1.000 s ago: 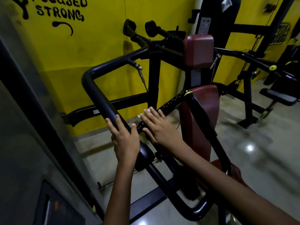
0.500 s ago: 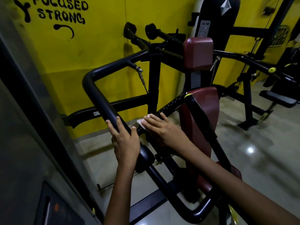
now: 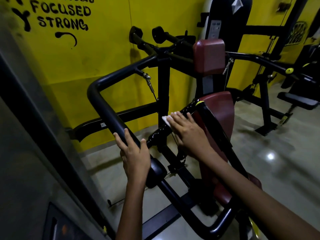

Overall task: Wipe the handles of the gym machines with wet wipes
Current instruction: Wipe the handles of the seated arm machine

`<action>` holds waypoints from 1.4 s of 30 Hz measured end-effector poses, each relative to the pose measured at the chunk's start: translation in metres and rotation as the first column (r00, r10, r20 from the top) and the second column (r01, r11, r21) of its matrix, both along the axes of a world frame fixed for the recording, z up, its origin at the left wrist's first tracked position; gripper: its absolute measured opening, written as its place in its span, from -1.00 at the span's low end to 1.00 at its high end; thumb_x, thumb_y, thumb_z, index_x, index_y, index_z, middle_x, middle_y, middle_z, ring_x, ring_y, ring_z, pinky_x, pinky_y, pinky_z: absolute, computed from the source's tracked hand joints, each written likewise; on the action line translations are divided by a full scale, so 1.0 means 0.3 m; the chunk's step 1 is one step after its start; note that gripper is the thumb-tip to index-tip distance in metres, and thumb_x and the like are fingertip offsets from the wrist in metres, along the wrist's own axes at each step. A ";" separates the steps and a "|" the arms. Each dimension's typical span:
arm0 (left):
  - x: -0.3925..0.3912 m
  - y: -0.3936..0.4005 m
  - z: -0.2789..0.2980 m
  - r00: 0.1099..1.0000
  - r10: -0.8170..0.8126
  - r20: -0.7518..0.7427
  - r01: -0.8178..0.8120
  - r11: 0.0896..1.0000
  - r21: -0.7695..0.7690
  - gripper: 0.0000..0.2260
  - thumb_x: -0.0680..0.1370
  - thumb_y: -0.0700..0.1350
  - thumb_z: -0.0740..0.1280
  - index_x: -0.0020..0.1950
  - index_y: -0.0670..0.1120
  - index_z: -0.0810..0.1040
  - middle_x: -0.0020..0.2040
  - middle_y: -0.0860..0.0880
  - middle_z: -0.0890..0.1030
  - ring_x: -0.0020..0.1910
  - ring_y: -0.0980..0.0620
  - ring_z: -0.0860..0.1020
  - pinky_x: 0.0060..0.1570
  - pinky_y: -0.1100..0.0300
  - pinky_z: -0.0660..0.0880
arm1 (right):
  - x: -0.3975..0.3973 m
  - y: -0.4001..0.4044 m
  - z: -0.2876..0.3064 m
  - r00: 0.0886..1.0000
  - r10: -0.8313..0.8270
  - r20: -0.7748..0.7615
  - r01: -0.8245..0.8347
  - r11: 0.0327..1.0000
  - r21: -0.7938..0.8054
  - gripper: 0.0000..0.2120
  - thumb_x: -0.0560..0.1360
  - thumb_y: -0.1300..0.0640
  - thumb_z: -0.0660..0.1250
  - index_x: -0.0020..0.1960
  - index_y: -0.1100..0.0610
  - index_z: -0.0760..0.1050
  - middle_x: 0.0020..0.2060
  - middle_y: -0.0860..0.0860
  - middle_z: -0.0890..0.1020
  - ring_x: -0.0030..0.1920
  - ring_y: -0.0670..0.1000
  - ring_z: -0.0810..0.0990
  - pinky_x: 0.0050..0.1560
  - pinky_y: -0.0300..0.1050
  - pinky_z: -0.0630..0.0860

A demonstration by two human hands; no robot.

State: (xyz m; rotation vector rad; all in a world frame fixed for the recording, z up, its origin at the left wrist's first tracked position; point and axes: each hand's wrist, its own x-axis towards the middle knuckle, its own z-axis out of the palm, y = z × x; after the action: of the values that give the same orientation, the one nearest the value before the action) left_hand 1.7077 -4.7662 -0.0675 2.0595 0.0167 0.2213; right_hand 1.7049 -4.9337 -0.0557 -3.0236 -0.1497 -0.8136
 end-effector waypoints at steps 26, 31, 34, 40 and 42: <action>-0.043 -0.088 0.015 0.976 0.196 -0.098 -0.139 0.899 0.416 -0.45 0.64 0.09 0.08 0.56 -0.01 -0.03 0.56 -0.07 -0.17 0.41 -0.27 0.25 0.27 -0.07 0.29 | -0.053 -0.004 0.075 0.979 0.200 -0.048 -0.200 0.980 -0.011 -0.57 0.53 0.31 -0.07 0.29 0.28 0.42 0.21 0.21 0.52 0.26 0.18 0.46 0.33 -0.02 0.31; -0.082 -0.136 0.024 0.943 0.309 -0.121 -0.217 0.850 0.480 -0.46 0.63 0.07 0.09 0.56 0.02 -0.02 0.57 -0.09 -0.13 0.38 -0.29 0.30 0.26 -0.05 0.31 | -0.129 -0.097 0.146 0.941 0.332 -0.060 -0.327 0.942 0.075 -0.61 0.55 0.36 0.09 0.30 0.13 0.46 0.21 0.10 0.54 0.27 0.18 0.44 0.18 -0.02 0.38; -0.114 -0.163 0.024 0.935 0.339 -0.100 -0.247 0.829 0.501 -0.47 0.63 0.04 0.11 0.56 0.02 0.02 0.56 -0.12 -0.07 0.37 -0.28 0.31 0.23 -0.03 0.33 | -0.150 -0.165 0.158 0.905 0.425 -0.008 -0.422 0.900 0.104 -0.51 0.52 0.43 0.08 0.37 0.10 0.40 0.33 0.08 0.46 0.38 0.18 0.33 0.27 0.03 0.35; -0.165 -0.194 0.031 0.913 0.405 -0.055 -0.318 0.788 0.526 -0.45 0.59 0.03 0.16 0.55 0.04 0.06 0.54 -0.16 0.05 0.34 -0.28 0.35 0.20 -0.02 0.36 | -0.162 -0.328 0.194 0.817 0.490 0.304 -0.564 0.789 0.243 -0.57 0.40 0.50 0.25 0.21 0.22 0.54 0.13 0.15 0.62 0.11 0.22 0.59 0.21 0.09 0.46; -0.162 -0.199 0.030 0.908 0.416 -0.038 -0.332 0.774 0.539 -0.42 0.57 0.04 0.19 0.55 0.04 0.07 0.53 -0.16 0.09 0.31 -0.28 0.38 0.18 -0.01 0.37 | -0.138 -0.396 0.209 0.809 0.481 0.339 -0.583 0.732 0.353 -0.62 0.41 0.45 0.29 0.20 0.23 0.55 0.11 0.16 0.62 0.11 0.19 0.60 0.30 0.05 0.39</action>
State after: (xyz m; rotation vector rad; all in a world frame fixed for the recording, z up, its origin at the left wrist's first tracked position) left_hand 1.6591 -4.8259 -0.0585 2.6066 0.5279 0.3395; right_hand 1.6635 -5.0526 0.0069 -2.2590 -0.7026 -0.9566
